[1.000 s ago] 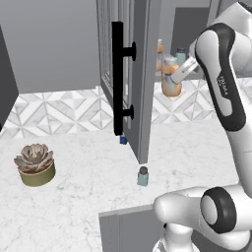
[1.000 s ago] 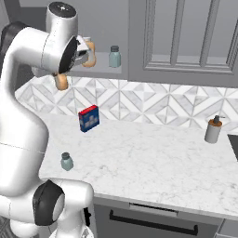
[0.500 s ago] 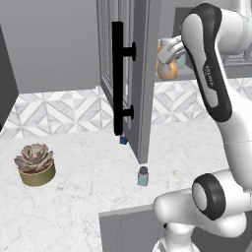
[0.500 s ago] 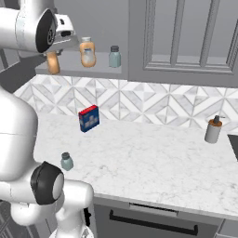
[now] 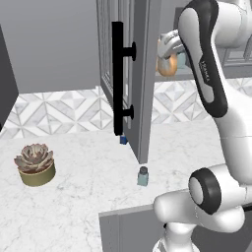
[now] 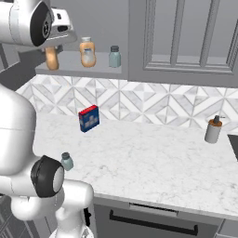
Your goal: Put the shaker and condiment bottle from the counter next to their counterparts in the cabinet.
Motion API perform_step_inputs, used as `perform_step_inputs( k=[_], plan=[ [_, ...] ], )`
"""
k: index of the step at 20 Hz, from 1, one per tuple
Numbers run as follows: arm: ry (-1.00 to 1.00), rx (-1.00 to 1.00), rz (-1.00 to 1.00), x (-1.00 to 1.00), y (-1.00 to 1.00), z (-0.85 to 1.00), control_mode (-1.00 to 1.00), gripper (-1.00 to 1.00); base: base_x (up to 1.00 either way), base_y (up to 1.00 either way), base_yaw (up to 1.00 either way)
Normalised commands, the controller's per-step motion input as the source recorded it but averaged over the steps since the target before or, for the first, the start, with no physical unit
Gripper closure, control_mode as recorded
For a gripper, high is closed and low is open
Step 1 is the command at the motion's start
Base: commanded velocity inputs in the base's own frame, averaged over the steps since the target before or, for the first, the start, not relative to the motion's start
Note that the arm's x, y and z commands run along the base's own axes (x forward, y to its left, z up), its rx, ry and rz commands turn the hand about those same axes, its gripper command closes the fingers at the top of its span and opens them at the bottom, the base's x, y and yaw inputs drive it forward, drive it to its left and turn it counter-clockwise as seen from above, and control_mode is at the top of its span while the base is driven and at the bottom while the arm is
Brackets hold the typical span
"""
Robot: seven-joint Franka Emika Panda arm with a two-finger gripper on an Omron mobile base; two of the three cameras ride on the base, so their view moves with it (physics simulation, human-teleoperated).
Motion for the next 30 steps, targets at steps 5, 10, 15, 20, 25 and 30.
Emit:
perform_step_inputs(
  k=[5,10,15,20,25,30],
  plan=[
    [-0.12,0.0,-0.12,0.25,0.04,0.0,-1.0,1.0,0.0,0.0,0.0],
    [-0.15,0.0,-0.12,0.23,0.01,0.0,-1.0,1.0,0.0,0.0,0.0],
    [-0.04,0.01,-0.09,0.35,0.11,-0.09,-1.0,1.0,0.0,0.0,0.0],
    [-0.01,0.0,-0.13,0.41,0.11,-0.07,-1.0,1.0,0.0,0.0,0.0],
    [0.0,0.12,0.0,0.01,0.0,0.0,-1.0,1.0,0.0,0.0,0.0],
    [-0.02,0.15,0.0,0.27,0.0,-0.01,-1.0,1.0,0.0,0.0,0.0]
  ],
)
